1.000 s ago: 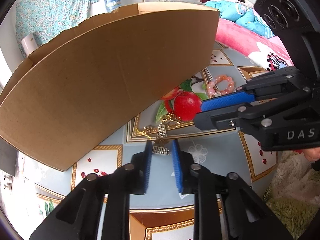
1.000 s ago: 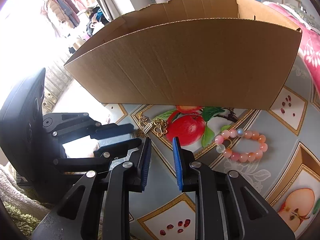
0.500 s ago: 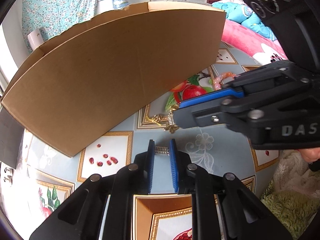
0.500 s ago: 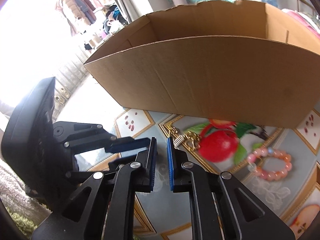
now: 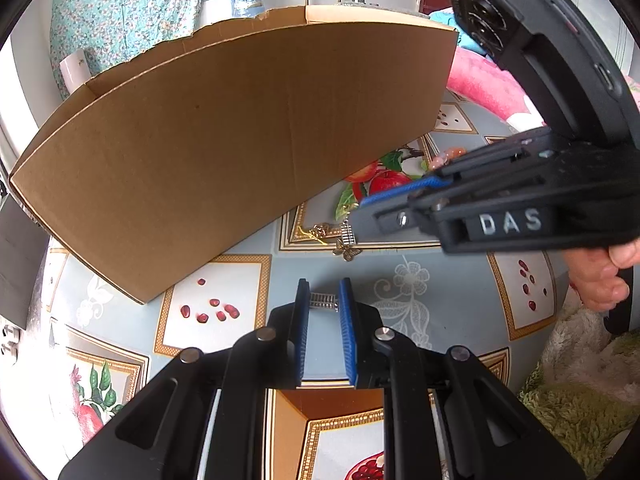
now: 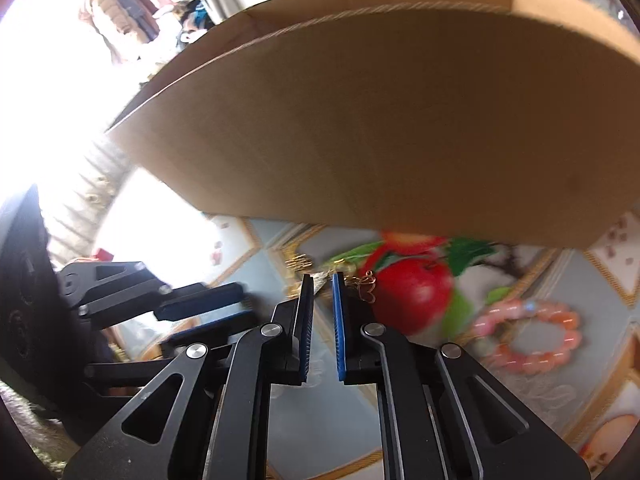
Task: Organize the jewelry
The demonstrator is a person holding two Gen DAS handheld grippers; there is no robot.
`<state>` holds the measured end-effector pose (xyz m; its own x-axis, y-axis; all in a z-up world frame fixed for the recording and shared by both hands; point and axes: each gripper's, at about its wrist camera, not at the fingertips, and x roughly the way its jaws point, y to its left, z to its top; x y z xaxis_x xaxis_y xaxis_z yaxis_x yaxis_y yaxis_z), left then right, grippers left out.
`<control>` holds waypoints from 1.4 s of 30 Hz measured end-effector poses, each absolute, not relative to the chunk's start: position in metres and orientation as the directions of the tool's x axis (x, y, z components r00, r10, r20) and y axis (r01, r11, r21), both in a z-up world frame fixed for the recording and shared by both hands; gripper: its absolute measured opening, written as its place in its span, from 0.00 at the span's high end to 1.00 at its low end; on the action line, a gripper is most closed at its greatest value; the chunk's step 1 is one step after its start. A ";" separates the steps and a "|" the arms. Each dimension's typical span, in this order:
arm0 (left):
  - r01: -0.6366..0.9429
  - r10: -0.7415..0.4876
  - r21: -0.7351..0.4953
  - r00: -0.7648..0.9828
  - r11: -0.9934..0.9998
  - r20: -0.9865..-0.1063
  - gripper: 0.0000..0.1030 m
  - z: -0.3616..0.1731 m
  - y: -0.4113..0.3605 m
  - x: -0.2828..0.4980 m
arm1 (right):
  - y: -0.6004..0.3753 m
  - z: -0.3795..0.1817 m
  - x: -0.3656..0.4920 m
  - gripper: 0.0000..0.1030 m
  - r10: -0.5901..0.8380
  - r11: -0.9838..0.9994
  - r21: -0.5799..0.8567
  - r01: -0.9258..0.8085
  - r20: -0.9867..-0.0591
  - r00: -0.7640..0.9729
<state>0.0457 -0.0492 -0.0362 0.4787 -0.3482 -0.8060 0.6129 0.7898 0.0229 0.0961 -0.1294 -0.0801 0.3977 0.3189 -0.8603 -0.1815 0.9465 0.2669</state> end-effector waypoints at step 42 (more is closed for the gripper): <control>0.612 -0.355 0.021 0.486 0.790 -0.799 0.86 -0.035 -0.045 0.045 | -0.068 -0.081 0.070 0.89 0.113 0.973 0.017 -0.229 -0.904 0.413</control>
